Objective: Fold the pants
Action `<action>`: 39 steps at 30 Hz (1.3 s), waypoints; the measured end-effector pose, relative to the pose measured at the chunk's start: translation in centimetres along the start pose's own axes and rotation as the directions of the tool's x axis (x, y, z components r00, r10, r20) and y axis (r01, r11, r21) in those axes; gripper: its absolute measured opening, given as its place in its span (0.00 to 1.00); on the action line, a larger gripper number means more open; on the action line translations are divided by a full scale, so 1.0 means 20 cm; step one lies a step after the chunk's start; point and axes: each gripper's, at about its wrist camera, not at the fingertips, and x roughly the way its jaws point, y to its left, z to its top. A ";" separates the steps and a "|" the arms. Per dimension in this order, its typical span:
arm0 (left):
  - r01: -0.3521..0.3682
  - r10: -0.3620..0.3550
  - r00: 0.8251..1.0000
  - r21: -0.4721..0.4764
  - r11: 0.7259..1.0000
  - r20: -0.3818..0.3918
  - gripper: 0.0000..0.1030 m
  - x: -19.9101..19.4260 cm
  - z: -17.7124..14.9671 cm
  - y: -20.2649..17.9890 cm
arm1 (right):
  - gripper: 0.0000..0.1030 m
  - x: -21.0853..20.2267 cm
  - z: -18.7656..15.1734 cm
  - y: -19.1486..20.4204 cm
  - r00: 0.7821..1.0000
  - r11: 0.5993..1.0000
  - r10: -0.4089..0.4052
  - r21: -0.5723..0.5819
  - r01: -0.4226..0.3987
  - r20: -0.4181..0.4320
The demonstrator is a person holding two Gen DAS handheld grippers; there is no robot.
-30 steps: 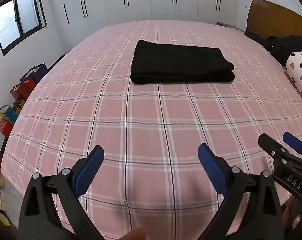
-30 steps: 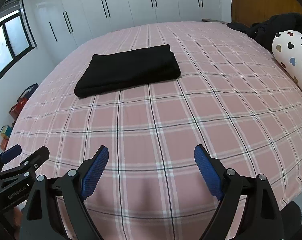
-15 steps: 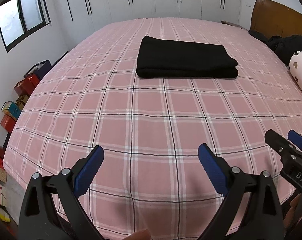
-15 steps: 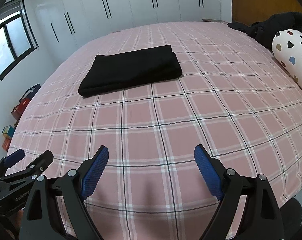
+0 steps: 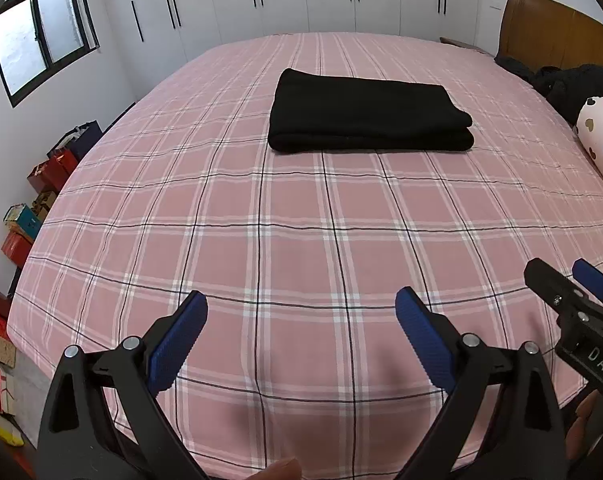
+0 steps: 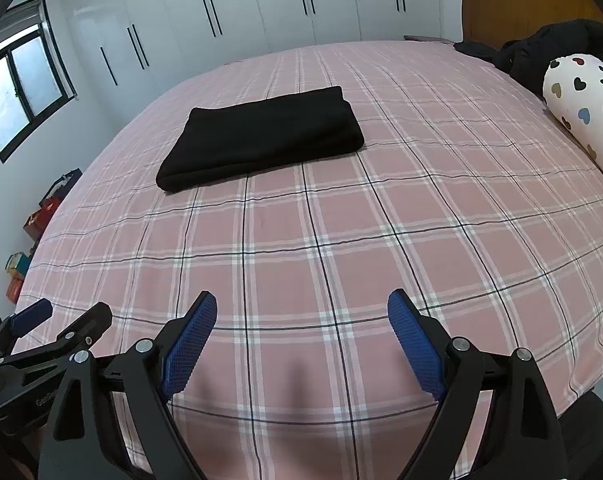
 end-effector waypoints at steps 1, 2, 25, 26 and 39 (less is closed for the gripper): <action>0.001 -0.001 1.000 0.002 1.000 -0.002 0.90 0.00 0.00 0.00 | 0.83 0.00 0.00 0.00 1.000 1.000 0.002 0.000 -0.002 -0.001; 0.000 0.000 1.000 0.003 1.000 -0.004 0.90 0.00 0.00 0.00 | 0.83 0.00 0.00 0.00 1.000 1.000 0.001 0.001 -0.001 -0.003; 0.002 -0.002 1.000 0.006 1.000 -0.018 0.90 0.01 -0.02 0.00 | 0.83 0.02 -0.01 -0.01 1.000 1.000 0.005 0.001 -0.005 -0.016; 0.001 -0.001 1.000 0.007 1.000 -0.018 0.90 0.01 -0.02 0.00 | 0.83 0.02 -0.01 -0.01 1.000 1.000 0.006 0.001 -0.006 -0.017; 0.004 -0.004 1.000 0.009 1.000 -0.023 0.90 0.02 -0.02 -0.01 | 0.83 0.02 -0.02 -0.01 1.000 1.000 0.009 0.004 -0.009 -0.023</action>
